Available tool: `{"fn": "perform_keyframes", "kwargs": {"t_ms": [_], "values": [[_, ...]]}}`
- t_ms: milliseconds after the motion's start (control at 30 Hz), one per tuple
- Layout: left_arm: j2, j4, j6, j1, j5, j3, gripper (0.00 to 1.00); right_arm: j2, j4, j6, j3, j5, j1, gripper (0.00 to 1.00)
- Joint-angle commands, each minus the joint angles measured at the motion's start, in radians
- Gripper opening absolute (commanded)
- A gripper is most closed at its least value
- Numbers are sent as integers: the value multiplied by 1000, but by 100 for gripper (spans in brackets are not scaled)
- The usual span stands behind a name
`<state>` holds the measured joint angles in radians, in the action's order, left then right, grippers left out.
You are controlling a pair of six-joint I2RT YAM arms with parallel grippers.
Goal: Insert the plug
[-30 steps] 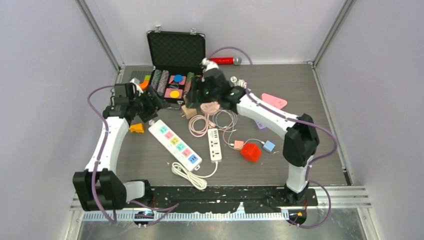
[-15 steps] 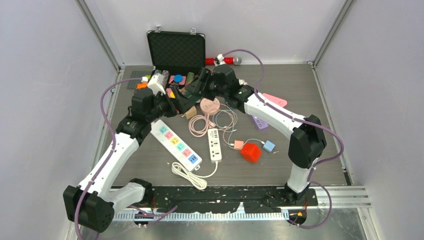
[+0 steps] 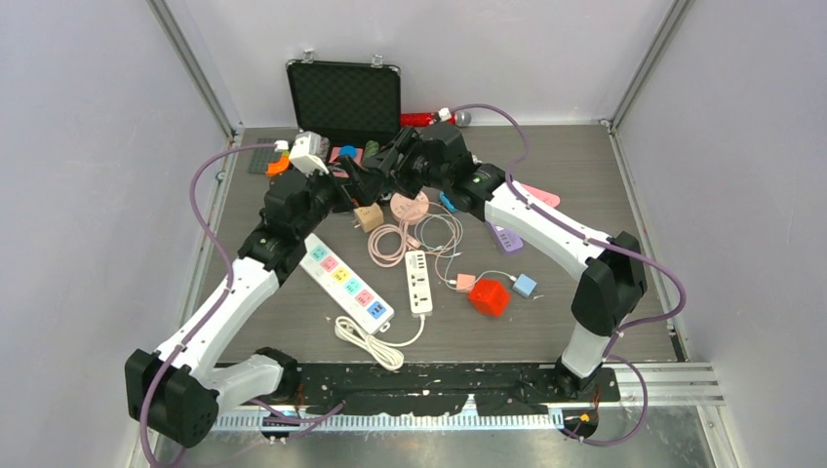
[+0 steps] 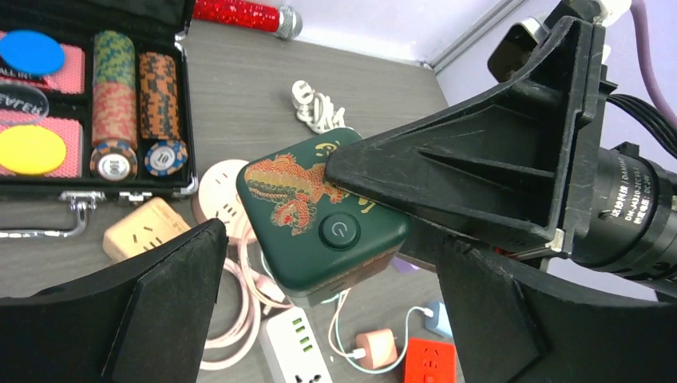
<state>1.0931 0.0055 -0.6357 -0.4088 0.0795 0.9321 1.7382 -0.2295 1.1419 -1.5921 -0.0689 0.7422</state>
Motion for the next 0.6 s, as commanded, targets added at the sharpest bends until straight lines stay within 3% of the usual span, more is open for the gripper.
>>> {"fn": "perform_keyframes", "kwargs": {"t_ms": [0,233,500,567], "values": [[2,214,33,-11,-23,-35,100,-38,-12,87,-55,19,13,39],[42,171,-18,-19,-123,-18,90,-38,-39,131,-79,20,16,40],[61,131,-56,-40,-174,-4,62,-23,-105,157,-114,25,29,46],[63,131,-60,-41,-170,-4,46,-21,-114,161,-120,23,33,49]]}}
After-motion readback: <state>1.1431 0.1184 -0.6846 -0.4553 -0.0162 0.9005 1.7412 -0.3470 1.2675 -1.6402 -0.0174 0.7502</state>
